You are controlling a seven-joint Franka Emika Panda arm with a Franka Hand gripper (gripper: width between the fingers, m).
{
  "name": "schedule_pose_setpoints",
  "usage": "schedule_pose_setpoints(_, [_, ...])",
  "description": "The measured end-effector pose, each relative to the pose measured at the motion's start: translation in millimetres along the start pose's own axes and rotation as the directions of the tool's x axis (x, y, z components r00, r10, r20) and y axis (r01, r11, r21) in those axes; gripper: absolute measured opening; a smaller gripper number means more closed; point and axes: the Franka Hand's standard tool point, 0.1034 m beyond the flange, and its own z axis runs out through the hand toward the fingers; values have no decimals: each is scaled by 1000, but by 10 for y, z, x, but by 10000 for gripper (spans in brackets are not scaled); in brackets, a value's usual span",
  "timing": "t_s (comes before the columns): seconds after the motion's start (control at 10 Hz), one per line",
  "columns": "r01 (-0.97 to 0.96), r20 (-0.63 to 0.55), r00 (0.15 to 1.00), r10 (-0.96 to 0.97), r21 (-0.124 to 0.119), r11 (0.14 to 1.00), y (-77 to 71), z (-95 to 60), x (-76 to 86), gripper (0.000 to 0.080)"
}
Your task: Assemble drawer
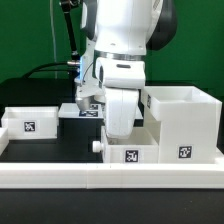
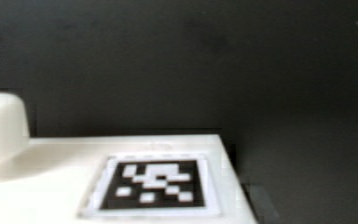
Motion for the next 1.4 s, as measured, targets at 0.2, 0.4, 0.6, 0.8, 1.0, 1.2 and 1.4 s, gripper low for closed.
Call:
schedule_pose_setpoints(0.2, [62,12,998,-62,30,998,-7,-4,-36,42])
schedule_pose_setpoints(0.4, [60,12,998,-60,35,998,-25,6,-63,42])
schedule_pose_setpoints(0.6, [58,12,998,-58,34,998,-24,5,-64,42])
schedule_pose_setpoints(0.8, [39,8,999,-39,33,999,-16,0,-18,42])
schedule_pose_setpoints(1.0, [27,2,1000,-27,15,1000,4,-6,34,42])
schedule_pose_setpoints(1.2, [25,3,1000,-25,19,1000,-6,2,22,42])
schedule_pose_setpoints(1.4, [13,3,1000,-13,19,1000,-6,2,33,42])
